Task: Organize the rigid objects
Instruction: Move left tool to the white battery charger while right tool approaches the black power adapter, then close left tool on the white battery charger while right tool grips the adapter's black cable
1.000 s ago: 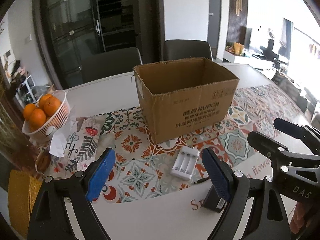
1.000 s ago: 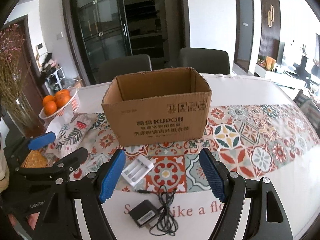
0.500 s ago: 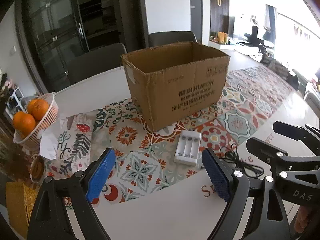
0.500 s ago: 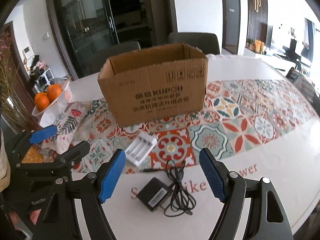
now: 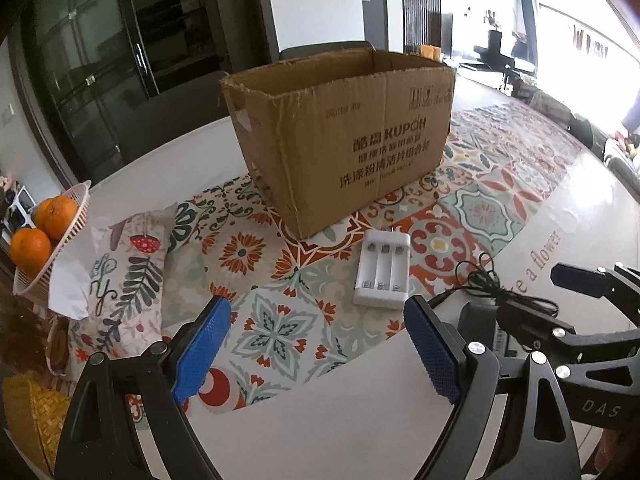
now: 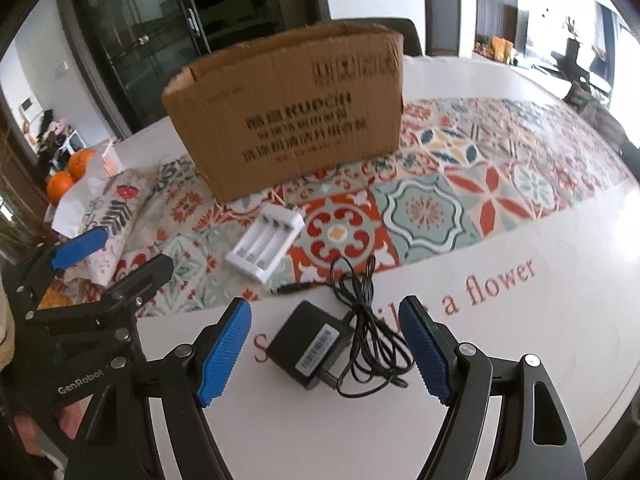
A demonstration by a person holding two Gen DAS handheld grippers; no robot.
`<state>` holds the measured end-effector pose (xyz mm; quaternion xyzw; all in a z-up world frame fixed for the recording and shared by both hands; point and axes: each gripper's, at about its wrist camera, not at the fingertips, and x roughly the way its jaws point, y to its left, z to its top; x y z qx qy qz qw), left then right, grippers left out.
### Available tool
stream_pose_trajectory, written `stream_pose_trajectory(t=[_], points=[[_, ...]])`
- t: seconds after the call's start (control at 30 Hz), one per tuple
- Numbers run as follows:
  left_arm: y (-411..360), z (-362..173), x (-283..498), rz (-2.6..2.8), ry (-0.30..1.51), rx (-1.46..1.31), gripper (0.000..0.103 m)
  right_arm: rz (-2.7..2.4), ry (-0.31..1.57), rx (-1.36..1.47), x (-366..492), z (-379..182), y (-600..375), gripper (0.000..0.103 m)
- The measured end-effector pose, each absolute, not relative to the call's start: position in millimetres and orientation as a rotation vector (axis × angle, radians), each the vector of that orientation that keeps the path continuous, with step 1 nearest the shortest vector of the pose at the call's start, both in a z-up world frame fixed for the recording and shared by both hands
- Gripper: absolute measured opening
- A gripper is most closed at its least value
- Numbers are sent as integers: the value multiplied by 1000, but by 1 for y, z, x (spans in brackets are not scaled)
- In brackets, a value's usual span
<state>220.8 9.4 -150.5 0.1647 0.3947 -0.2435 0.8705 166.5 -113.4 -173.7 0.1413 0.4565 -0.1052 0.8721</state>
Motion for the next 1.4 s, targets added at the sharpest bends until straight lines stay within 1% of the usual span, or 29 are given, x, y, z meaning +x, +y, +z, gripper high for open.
stream_pose_trajectory(t=[0.27, 0.33, 0.5, 0.63, 0.83, 0.97, 1.07, 1.13, 1.2, 1.37, 1.4], points=[[-2, -166, 234, -599, 855, 318, 87, -240, 992, 411, 167, -196, -120, 77], [-6, -170, 240, -633, 873, 319, 82, -260, 996, 426, 169, -199, -122, 77], [-12, -175, 251, -667, 892, 324, 82, -301, 993, 451, 172, -202, -123, 77], [-16, -178, 260, -694, 909, 338, 80, -328, 1001, 477, 176, -205, -127, 80], [-27, -197, 269, -736, 968, 374, 77, -361, 1058, 427, 186, -215, -126, 84], [-31, -205, 274, -755, 1002, 341, 74, -345, 1099, 503, 187, -227, -134, 85], [-38, -210, 277, -766, 1007, 347, 73, -356, 1090, 503, 187, -229, -136, 85], [-42, -213, 277, -778, 1015, 346, 70, -346, 1092, 517, 187, -230, -138, 85], [-46, -216, 278, -783, 1019, 352, 69, -342, 1090, 530, 186, -231, -139, 85], [-58, -225, 279, -787, 1028, 374, 68, -335, 1081, 523, 187, -233, -140, 81], [-61, -227, 278, -784, 1026, 382, 68, -333, 1089, 529, 188, -235, -141, 78]])
